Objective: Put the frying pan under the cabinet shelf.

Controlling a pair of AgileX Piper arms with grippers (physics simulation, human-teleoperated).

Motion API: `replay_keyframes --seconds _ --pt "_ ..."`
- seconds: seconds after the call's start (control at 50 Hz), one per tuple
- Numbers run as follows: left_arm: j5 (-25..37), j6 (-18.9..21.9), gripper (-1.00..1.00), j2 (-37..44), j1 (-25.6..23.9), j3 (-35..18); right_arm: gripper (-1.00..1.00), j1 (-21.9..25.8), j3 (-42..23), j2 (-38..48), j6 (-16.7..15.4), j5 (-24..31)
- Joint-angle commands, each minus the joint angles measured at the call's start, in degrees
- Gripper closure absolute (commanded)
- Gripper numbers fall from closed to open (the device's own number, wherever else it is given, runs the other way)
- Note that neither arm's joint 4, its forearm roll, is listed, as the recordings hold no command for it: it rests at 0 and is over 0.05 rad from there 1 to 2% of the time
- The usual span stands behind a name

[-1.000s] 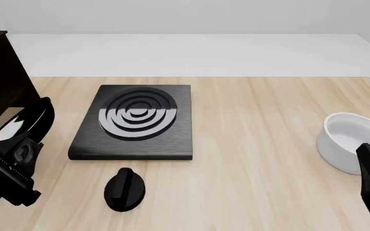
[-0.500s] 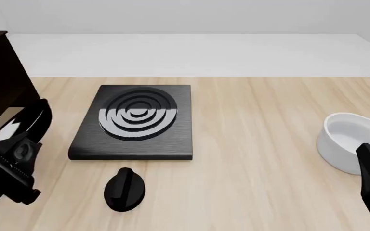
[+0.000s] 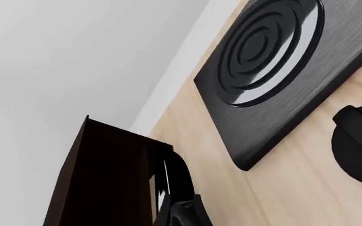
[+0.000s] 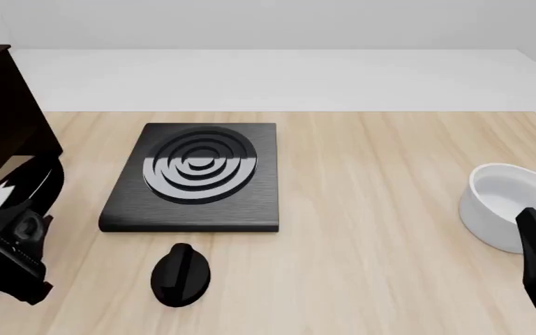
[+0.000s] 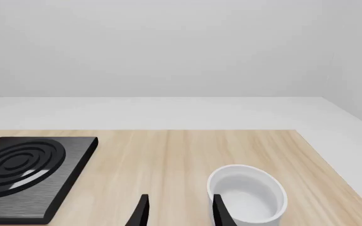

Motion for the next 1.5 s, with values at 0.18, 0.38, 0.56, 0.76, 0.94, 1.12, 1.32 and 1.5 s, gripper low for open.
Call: replay_keyframes --seconds 0.18,0.38,0.56,0.76,0.94,1.12,1.32,1.5 --pt "-6.9 3.0 1.0 7.2 4.1 0.3 -1.0 0.0 0.0 0.0 0.0 0.0" --pt "-16.7 5.3 1.0 18.6 6.9 0.8 -1.0 0.0 0.0 0.0 0.0 0.0" --pt "-22.9 5.2 1.0 25.4 7.0 0.8 -1.0 0.0 0.0 0.0 0.0 0.0" --pt "-28.3 4.8 1.0 31.4 6.9 0.5 -1.0 0.0 0.0 0.0 0.0 0.0" --pt "-32.2 6.7 1.0 35.3 8.2 0.6 -1.0 0.0 0.0 0.0 0.0 0.0" --pt "-35.2 8.1 1.0 38.2 9.2 0.7 -1.0 0.0 0.0 0.0 0.0 0.0" --pt "-37.4 8.2 1.0 41.0 10.1 0.4 -1.0 0.0 0.0 0.0 0.0 0.0" --pt "-38.6 8.0 1.0 42.6 11.0 0.2 -1.0 0.0 0.0 0.0 0.0 0.0"
